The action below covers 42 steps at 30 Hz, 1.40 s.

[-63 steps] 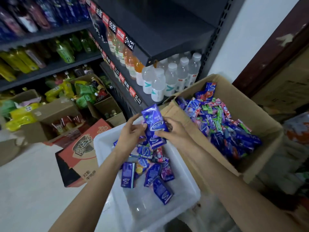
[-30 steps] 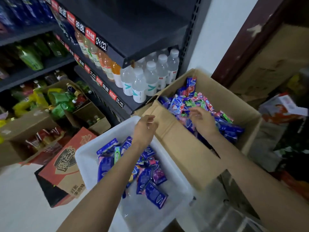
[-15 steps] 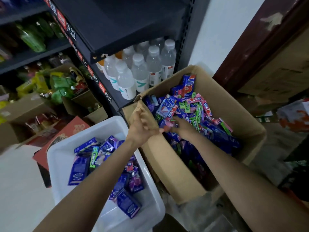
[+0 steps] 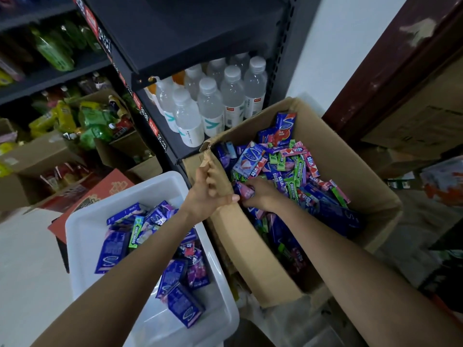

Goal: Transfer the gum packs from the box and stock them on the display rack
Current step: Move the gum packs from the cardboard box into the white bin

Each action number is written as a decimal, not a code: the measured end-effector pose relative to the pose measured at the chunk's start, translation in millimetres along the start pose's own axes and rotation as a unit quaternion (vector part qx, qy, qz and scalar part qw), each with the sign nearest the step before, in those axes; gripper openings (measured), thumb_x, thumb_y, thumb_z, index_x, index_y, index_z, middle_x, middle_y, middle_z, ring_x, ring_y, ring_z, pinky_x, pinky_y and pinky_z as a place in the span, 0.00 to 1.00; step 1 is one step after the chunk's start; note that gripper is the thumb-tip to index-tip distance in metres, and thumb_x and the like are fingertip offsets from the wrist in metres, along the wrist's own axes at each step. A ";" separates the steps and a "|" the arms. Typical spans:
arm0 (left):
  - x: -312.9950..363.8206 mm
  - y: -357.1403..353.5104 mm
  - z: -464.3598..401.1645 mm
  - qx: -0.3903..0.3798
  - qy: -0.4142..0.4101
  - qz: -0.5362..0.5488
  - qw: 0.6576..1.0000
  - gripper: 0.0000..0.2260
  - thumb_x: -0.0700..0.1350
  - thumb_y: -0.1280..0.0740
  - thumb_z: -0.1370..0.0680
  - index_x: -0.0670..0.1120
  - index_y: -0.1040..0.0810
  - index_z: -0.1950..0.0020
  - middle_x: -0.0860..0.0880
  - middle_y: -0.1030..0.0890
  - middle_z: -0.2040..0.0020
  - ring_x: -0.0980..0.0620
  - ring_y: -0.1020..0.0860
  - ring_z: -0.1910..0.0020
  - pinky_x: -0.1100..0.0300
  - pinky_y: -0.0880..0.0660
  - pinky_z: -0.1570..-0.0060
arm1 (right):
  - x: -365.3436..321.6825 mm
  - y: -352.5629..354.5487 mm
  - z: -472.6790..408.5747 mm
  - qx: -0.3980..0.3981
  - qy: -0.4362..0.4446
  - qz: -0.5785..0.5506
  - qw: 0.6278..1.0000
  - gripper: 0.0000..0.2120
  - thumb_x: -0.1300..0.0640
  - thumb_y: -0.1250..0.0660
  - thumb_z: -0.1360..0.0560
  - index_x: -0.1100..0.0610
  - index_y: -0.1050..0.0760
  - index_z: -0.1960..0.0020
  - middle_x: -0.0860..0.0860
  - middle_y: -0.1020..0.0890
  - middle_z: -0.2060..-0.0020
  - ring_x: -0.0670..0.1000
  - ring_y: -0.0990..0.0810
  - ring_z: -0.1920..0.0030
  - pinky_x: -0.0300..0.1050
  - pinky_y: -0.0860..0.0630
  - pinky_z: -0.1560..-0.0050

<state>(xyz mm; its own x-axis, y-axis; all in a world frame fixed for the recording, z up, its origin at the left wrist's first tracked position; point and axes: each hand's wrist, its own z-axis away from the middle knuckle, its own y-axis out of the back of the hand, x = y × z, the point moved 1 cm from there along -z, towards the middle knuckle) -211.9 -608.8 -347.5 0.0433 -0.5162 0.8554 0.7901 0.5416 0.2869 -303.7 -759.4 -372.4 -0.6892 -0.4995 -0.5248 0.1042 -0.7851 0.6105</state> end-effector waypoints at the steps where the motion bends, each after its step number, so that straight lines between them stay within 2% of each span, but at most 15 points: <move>1: -2.1 -0.1 0.5 -0.002 0.001 0.007 1.000 0.45 0.48 0.23 0.33 0.47 0.49 0.26 0.51 0.36 0.34 0.52 0.35 0.35 0.57 0.32 0.38 | -2.1 -2.7 -0.5 -0.010 -0.005 0.012 1.000 0.17 0.54 0.31 0.29 0.57 0.25 0.41 0.56 0.28 0.41 0.58 0.35 0.36 0.46 0.37 0.42; 3: -3.7 -0.5 3.3 -0.002 0.000 0.022 1.000 0.49 0.50 0.23 0.35 0.49 0.52 0.24 0.49 0.40 0.27 0.50 0.38 0.29 0.56 0.35 0.33 | -5.5 -5.5 -2.4 -0.021 -0.017 0.038 0.999 0.09 0.53 0.34 0.28 0.54 0.26 0.50 0.56 0.27 0.44 0.59 0.35 0.37 0.48 0.38 0.42; 6: -4.2 -3.4 8.2 0.003 -0.003 0.042 0.999 0.50 0.52 0.25 0.35 0.50 0.53 0.23 0.49 0.44 0.24 0.49 0.42 0.26 0.60 0.38 0.34 | -6.6 -6.1 -2.3 -0.016 -0.030 0.003 0.999 0.20 0.57 0.32 0.28 0.55 0.30 0.38 0.56 0.28 0.42 0.59 0.38 0.35 0.50 0.34 0.42; 11: -3.4 -6.2 8.9 0.019 -0.006 0.034 0.999 0.49 0.50 0.25 0.32 0.50 0.55 0.22 0.50 0.45 0.23 0.50 0.43 0.25 0.60 0.40 0.32 | 0.3 -5.0 8.9 0.010 0.001 -0.093 0.996 0.25 0.63 0.29 0.31 0.56 0.34 0.38 0.55 0.25 0.45 0.55 0.26 0.45 0.44 0.29 0.53; 17: -2.6 -6.3 8.4 0.023 -0.009 0.007 1.000 0.51 0.54 0.25 0.35 0.51 0.54 0.22 0.50 0.43 0.23 0.49 0.42 0.26 0.57 0.39 0.31 | 4.4 14.9 24.6 0.064 0.040 -0.202 0.976 0.28 0.60 0.25 0.33 0.58 0.35 0.39 0.51 0.28 0.46 0.51 0.27 0.47 0.45 0.30 0.49; 22: -1.2 -6.6 9.3 0.039 -0.008 -0.024 0.999 0.49 0.53 0.24 0.33 0.51 0.53 0.22 0.49 0.42 0.24 0.48 0.39 0.27 0.55 0.36 0.32 | 11.9 18.7 33.0 0.086 0.061 -0.267 0.958 0.26 0.60 0.24 0.33 0.56 0.36 0.43 0.53 0.24 0.44 0.49 0.22 0.47 0.44 0.25 0.47; 25: 3.7 -7.5 14.5 0.068 -0.013 -0.051 0.996 0.48 0.53 0.24 0.33 0.49 0.51 0.22 0.49 0.41 0.24 0.48 0.35 0.29 0.59 0.34 0.37 | 13.9 26.3 39.7 0.101 0.051 -0.300 0.947 0.25 0.60 0.26 0.31 0.53 0.36 0.42 0.47 0.23 0.48 0.47 0.22 0.49 0.47 0.25 0.45; 27: 10.1 -9.7 17.6 0.107 -0.034 -0.091 0.989 0.47 0.53 0.23 0.33 0.47 0.48 0.23 0.48 0.41 0.25 0.49 0.35 0.30 0.58 0.33 0.36 | 13.7 34.0 44.1 0.113 0.041 -0.321 0.939 0.25 0.60 0.26 0.31 0.51 0.37 0.42 0.45 0.25 0.49 0.45 0.22 0.50 0.47 0.25 0.46; 29: 19.0 -14.4 18.4 0.155 -0.073 -0.164 0.971 0.44 0.53 0.24 0.33 0.46 0.44 0.24 0.47 0.42 0.24 0.48 0.42 0.27 0.55 0.41 0.29 | 14.6 40.0 45.9 0.130 0.030 -0.349 0.928 0.27 0.60 0.25 0.31 0.52 0.36 0.40 0.48 0.25 0.46 0.46 0.23 0.49 0.47 0.25 0.46; 31: 31.8 -19.8 16.3 0.187 -0.127 -0.210 0.951 0.37 0.52 0.25 0.31 0.45 0.38 0.26 0.46 0.42 0.24 0.48 0.44 0.26 0.57 0.48 0.29 | 13.6 44.8 49.0 0.143 0.026 -0.369 0.918 0.28 0.60 0.25 0.31 0.54 0.36 0.37 0.48 0.26 0.45 0.44 0.25 0.50 0.45 0.28 0.47; 33: 45.1 -25.5 11.0 0.165 -0.162 -0.212 0.950 0.30 0.48 0.28 0.27 0.44 0.34 0.28 0.46 0.37 0.26 0.47 0.39 0.28 0.62 0.45 0.32 | 12.0 48.2 52.6 0.137 0.030 -0.391 0.909 0.29 0.61 0.25 0.32 0.54 0.35 0.36 0.46 0.27 0.47 0.43 0.26 0.50 0.44 0.28 0.46; 35: 54.4 -30.2 5.3 0.100 -0.156 -0.174 0.967 0.24 0.45 0.32 0.23 0.43 0.34 0.28 0.45 0.31 0.29 0.48 0.33 0.31 0.64 0.40 0.36 | 10.1 51.4 57.6 0.132 0.040 -0.422 0.896 0.26 0.62 0.25 0.32 0.51 0.33 0.39 0.45 0.24 0.49 0.45 0.23 0.49 0.45 0.25 0.44; 37: 60.4 -31.9 1.5 0.035 -0.133 -0.129 0.982 0.22 0.45 0.36 0.21 0.44 0.35 0.28 0.46 0.29 0.31 0.49 0.29 0.33 0.61 0.34 0.37 | 7.8 55.6 63.9 0.121 0.053 -0.473 0.871 0.22 0.64 0.26 0.31 0.50 0.31 0.43 0.48 0.20 0.50 0.49 0.20 0.49 0.47 0.23 0.45; 39: 65.5 -29.9 1.1 -0.007 -0.117 -0.082 0.990 0.21 0.47 0.37 0.20 0.44 0.33 0.28 0.46 0.26 0.34 0.50 0.27 0.36 0.59 0.29 0.39 | 5.2 60.2 69.8 0.105 0.065 -0.520 0.845 0.23 0.64 0.28 0.31 0.51 0.30 0.40 0.53 0.18 0.48 0.53 0.18 0.48 0.51 0.22 0.46; 42: 76.0 -22.1 11.8 -0.069 -0.085 0.042 0.993 0.11 0.47 0.38 0.20 0.45 0.26 0.39 0.46 0.20 0.46 0.50 0.20 0.49 0.63 0.23 0.54 | -4.4 65.8 80.6 0.092 0.079 -0.546 0.829 0.24 0.63 0.28 0.30 0.52 0.30 0.37 0.55 0.18 0.46 0.54 0.18 0.47 0.52 0.21 0.48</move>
<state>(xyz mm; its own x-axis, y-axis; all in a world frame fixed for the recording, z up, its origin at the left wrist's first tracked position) -233.2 -652.2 -283.7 0.0180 -0.3463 0.9379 0.8645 0.4768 0.1594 -351.6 -779.4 -282.1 -0.1971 0.4194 -0.8861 -0.6407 -0.7393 -0.2074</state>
